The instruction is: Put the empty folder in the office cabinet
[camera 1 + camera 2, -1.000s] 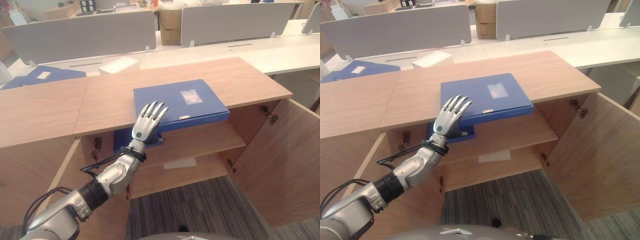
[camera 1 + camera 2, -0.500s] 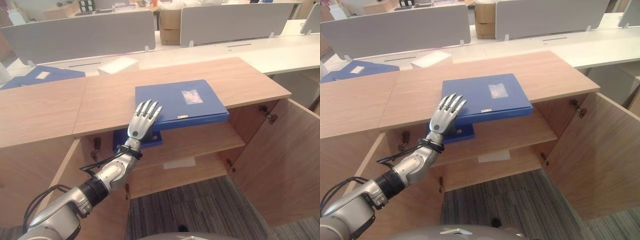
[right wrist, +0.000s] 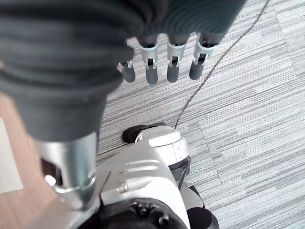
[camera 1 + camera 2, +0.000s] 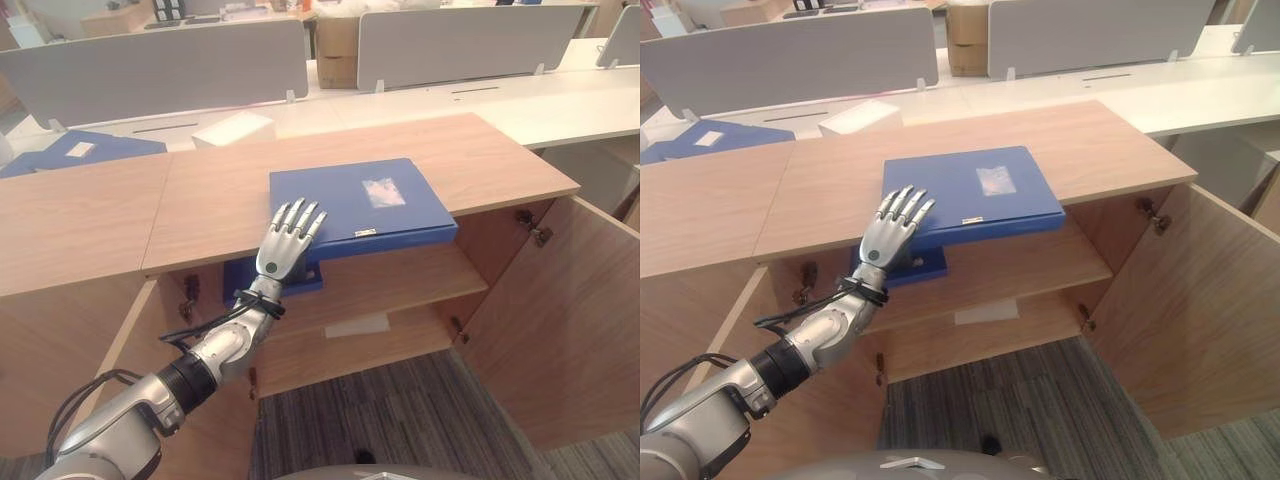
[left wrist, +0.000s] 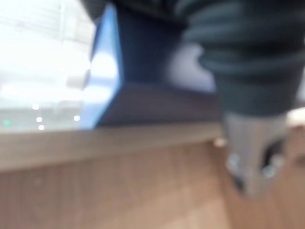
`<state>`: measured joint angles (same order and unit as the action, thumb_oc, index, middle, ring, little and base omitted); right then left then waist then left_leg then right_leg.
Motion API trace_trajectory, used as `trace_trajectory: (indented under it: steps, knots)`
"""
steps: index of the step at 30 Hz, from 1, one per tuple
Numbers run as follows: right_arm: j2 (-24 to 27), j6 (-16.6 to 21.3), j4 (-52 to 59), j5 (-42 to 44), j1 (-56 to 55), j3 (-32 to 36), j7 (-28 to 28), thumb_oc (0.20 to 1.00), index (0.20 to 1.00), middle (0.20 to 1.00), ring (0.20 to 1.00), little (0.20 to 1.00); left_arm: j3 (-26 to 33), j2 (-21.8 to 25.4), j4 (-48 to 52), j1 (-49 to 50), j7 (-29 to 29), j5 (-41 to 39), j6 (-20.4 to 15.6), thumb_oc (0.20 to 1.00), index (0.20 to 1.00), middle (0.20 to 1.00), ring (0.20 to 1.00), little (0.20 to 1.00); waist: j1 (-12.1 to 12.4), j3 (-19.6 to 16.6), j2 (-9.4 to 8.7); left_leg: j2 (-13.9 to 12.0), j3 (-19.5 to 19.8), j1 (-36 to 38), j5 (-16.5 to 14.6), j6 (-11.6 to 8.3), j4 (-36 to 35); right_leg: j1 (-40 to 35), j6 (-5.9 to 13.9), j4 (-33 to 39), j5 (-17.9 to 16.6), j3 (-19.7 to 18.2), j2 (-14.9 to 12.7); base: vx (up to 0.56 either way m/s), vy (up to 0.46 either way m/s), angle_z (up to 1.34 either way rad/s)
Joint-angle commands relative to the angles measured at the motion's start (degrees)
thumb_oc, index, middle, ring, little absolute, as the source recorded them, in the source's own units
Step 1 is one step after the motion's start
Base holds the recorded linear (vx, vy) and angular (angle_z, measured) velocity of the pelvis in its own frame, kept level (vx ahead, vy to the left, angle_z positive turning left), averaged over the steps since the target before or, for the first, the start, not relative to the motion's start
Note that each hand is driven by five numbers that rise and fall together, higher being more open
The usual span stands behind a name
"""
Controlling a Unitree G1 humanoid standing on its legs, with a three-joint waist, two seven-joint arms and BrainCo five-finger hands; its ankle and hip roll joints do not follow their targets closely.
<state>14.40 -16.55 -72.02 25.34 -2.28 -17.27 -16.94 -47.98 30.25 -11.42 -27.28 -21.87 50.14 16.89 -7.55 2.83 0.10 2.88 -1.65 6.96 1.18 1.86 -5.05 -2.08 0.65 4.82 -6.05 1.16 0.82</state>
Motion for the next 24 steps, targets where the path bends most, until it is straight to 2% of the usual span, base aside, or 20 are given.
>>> trace_trajectory:
  steps: [1,8,9,11,18,19,20,21,22,24]
  knots:
    - [1.5,0.1,-1.1,-0.5,0.9,0.4,-0.6,1.0,1.0,1.0,1.0,1.0,-2.1,0.1,-4.3,-8.8,0.6,5.6,-1.5,1.0,1.0,1.0,1.0,1.0,-1.8,0.5,-0.8,1.8,-3.8,-0.3,-3.3,1.17,0.1,-2.8,4.62,0.2,2.0,-2.5,2.2,0.0,0.0,0.0]
    - [2.2,1.6,-1.0,0.7,0.6,1.2,-0.9,1.0,1.0,1.0,1.0,1.0,-4.9,1.1,-5.0,-11.2,1.6,8.6,-1.3,1.0,1.0,1.0,1.0,1.0,-2.8,0.1,-0.4,1.7,-4.6,-0.3,-3.4,1.07,0.1,-2.5,4.94,0.2,1.7,-3.1,2.2,0.01,0.004,-0.02]
    - [2.4,2.1,-1.1,1.0,0.5,1.4,-1.2,1.0,1.0,1.0,1.0,1.0,-5.5,1.3,-5.9,-11.8,1.2,8.4,-1.0,0.944,0.944,0.944,0.944,0.944,-3.1,0.1,-0.29,1.7,-4.8,-0.3,-3.3,1.05,0.1,-2.4,4.99,0.2,1.6,-3.3,2.2,0.03,0.015,-0.06]
    - [2.7,2.3,-0.9,1.0,0.3,1.9,-1.5,1.0,1.0,1.0,1.0,1.0,-5.6,1.6,-6.4,-12.1,0.9,8.2,-0.9,1.0,1.0,1.0,1.0,1.0,-3.4,0.0,-0.21,1.7,-4.9,-0.3,-3.4,1.02,0.1,-2.4,5.04,0.2,1.5,-3.5,2.3,0.03,0.012,-0.07]
    - [3.3,2.9,-1.3,0.5,-0.7,2.5,-2.3,1.0,1.0,1.0,1.0,1.0,-5.6,2.3,-8.4,-13.2,0.4,6.6,-0.7,1.0,1.0,1.0,1.0,1.0,-4.0,-0.3,0.04,1.7,-5.5,-0.3,-3.3,0.91,0.1,-2.0,5.19,0.2,1.2,-4.0,2.3,0.02,0.012,-0.06]
    - [3.3,3.1,-1.4,0.3,-0.8,2.7,-2.3,1.0,1.0,1.0,1.0,1.0,-5.6,2.2,-8.5,-13.2,1.0,6.5,-0.4,0.956,0.956,0.956,0.956,0.956,-4.1,-0.3,0.06,1.7,-5.5,-0.3,-3.3,0.91,0.1,-2.0,5.19,0.2,1.2,-4.1,2.3,0.01,0.012,-0.07]
    - [3.3,3.2,-1.6,0.2,-0.9,2.8,-2.4,1.0,1.0,1.0,1.0,1.0,-5.7,2.1,-8.7,-13.1,1.2,6.6,-0.1,0.404,0.404,0.404,0.404,0.404,-4.1,-0.3,0.07,1.7,-5.5,-0.4,-3.3,0.89,0.1,-2.0,5.22,0.2,1.2,-4.1,2.3,0.01,0.012,-0.07]
    - [3.3,3.2,-1.6,0.2,-0.9,2.9,-2.5,1.0,1.0,1.0,1.0,1.0,-5.6,2.0,-8.9,-13.1,1.3,6.8,-0.1,0.266,0.266,0.266,0.266,0.266,-4.1,-0.3,0.07,1.7,-5.5,-0.4,-3.3,0.88,0.1,-1.9,5.23,0.2,1.2,-4.1,2.3,0.0,0.017,-0.05]
    - [3.5,3.4,-1.9,0.7,-0.9,3.2,-2.6,1.0,1.0,1.0,1.0,1.0,-5.7,1.8,-9.3,-13.0,2.0,7.8,0.2,0.2,0.2,0.2,0.2,0.2,-4.2,-0.3,0.09,1.7,-5.5,-0.4,-3.3,0.81,0.1,-1.9,5.28,0.2,1.1,-4.2,2.3,0.0,0.0,0.0]
    - [3.6,3.5,-2.0,1.1,-0.9,3.5,-2.6,1.0,1.0,1.0,1.0,1.0,-5.6,1.9,-9.5,-12.9,2.5,8.9,0.2,0.2,0.2,0.2,0.2,0.2,-4.1,-0.4,0.09,1.7,-5.4,-0.5,-3.2,0.79,0.1,-1.8,5.3,0.2,1.1,-4.1,2.3,0.0,0.0,0.0]
